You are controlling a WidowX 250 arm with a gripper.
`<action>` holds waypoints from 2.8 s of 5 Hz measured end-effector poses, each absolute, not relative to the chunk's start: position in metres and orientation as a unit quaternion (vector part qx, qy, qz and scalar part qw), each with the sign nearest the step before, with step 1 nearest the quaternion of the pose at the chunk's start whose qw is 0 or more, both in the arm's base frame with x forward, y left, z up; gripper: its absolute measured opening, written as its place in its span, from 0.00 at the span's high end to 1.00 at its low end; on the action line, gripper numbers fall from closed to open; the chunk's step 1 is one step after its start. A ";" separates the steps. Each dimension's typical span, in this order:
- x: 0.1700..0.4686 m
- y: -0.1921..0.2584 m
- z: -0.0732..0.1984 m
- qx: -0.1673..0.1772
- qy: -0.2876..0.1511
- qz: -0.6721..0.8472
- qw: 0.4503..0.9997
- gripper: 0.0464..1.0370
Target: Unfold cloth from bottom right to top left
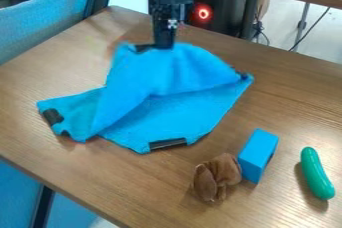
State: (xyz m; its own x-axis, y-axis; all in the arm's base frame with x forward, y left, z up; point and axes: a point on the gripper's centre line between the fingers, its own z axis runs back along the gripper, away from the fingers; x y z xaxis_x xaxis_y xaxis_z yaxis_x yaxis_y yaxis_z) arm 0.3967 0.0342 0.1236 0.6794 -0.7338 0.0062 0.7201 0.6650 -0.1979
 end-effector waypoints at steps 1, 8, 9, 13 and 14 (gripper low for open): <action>0.407 0.051 0.124 -0.075 0.085 -0.399 0.910 1.00; 0.439 0.116 0.125 0.085 -0.009 -0.430 0.899 1.00; 0.440 0.121 0.119 0.101 -0.002 -0.445 0.890 1.00; 0.457 0.144 0.139 0.139 -0.010 -0.470 0.871 1.00; 0.460 0.145 0.143 0.143 -0.017 -0.481 0.865 1.00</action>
State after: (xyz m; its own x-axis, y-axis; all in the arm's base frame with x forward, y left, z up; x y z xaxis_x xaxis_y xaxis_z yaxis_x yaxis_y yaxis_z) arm 0.4596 0.1445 0.1435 0.5366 -0.8368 -0.1090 0.8273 0.4962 0.2636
